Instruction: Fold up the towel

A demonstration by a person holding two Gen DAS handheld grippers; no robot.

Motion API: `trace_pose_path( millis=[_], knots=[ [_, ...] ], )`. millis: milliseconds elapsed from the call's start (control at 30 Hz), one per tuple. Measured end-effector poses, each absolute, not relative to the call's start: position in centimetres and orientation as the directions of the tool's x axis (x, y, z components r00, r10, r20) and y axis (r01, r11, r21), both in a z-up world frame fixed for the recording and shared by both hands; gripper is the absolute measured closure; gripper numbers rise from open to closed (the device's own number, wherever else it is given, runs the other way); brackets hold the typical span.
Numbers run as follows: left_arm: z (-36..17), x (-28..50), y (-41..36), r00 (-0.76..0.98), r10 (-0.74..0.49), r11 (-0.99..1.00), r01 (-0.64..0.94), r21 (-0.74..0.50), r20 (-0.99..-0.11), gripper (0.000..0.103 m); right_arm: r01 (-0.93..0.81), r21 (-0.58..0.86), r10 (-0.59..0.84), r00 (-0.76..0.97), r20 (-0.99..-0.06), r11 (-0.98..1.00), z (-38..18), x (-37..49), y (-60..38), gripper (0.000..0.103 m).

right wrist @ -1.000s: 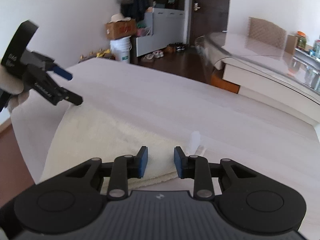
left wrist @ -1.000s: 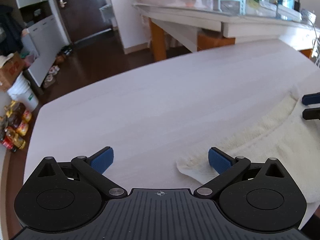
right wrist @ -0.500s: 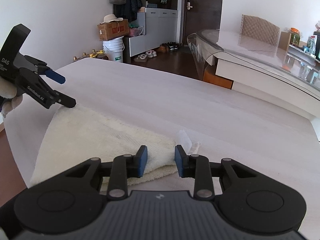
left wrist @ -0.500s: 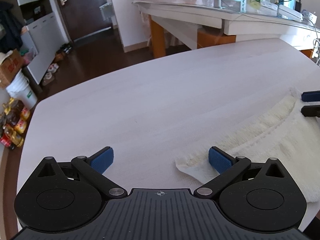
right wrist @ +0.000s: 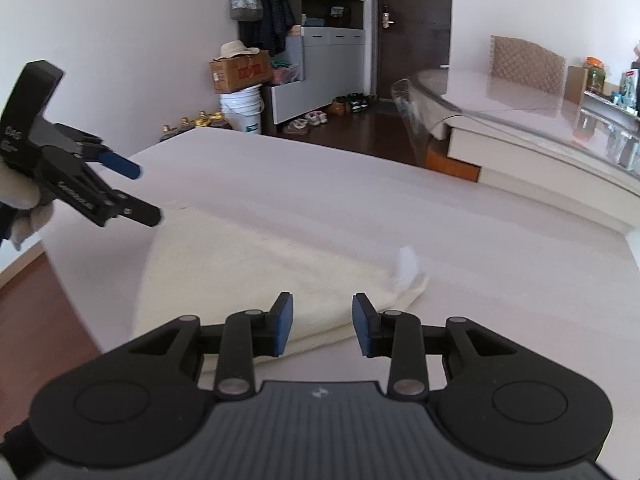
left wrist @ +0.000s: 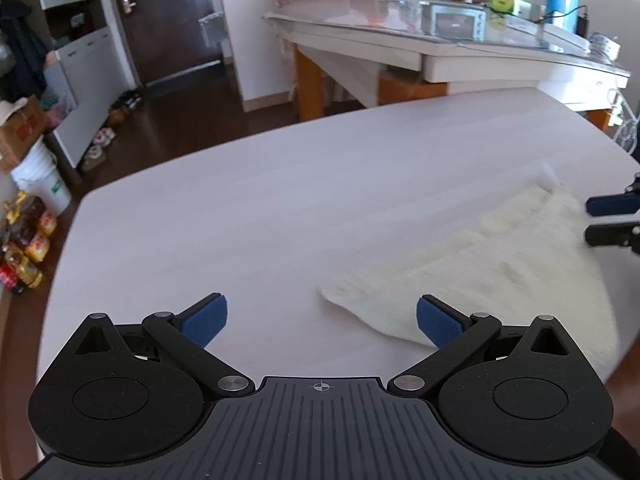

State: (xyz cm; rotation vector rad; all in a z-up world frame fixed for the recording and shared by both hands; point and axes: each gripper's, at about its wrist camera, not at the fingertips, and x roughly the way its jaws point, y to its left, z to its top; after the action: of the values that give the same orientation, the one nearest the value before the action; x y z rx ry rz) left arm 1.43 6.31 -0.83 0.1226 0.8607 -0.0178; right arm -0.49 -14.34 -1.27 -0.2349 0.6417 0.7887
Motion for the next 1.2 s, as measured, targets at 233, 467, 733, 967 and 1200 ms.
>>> trace_pose_path(
  millis=[233, 467, 733, 967, 1200],
  knots=[
    [-2.2, 1.9, 5.1, 0.651, 0.029, 0.988, 0.098, 0.122, -0.758, 0.0, -0.757, -0.086, 0.551, 0.543, -0.634, 0.647, -2.4, -2.2, -12.2, 0.066],
    [-2.5, 3.6, 6.3, 0.659, 0.037, 0.99, 0.077, 0.117, -0.751, 0.0, -0.733, -0.044, 0.555, 0.551, -0.623, 0.679, -2.8, -0.2, -11.5, 0.062],
    [-2.5, 6.7, 8.1, 0.662, 0.066, 0.99, 0.048, 0.13, -0.747, 0.0, -0.73, -0.038, 0.556, 0.552, -0.622, 0.682, -3.1, 3.4, -9.6, 0.061],
    [-2.3, 6.3, 8.3, 0.659, 0.078, 0.994, 0.006, 0.108, -0.749, 0.0, -0.732, -0.03, 0.563, 0.548, -0.619, 0.68, -2.3, 3.8, -10.2, 0.053],
    [-1.9, 3.8, 7.5, 0.651, 0.081, 0.997, -0.039, 0.074, -0.754, 0.0, -0.681, -0.004, 0.533, 0.577, -0.618, 0.732, -1.3, 2.2, -12.2, 0.032]
  ],
)
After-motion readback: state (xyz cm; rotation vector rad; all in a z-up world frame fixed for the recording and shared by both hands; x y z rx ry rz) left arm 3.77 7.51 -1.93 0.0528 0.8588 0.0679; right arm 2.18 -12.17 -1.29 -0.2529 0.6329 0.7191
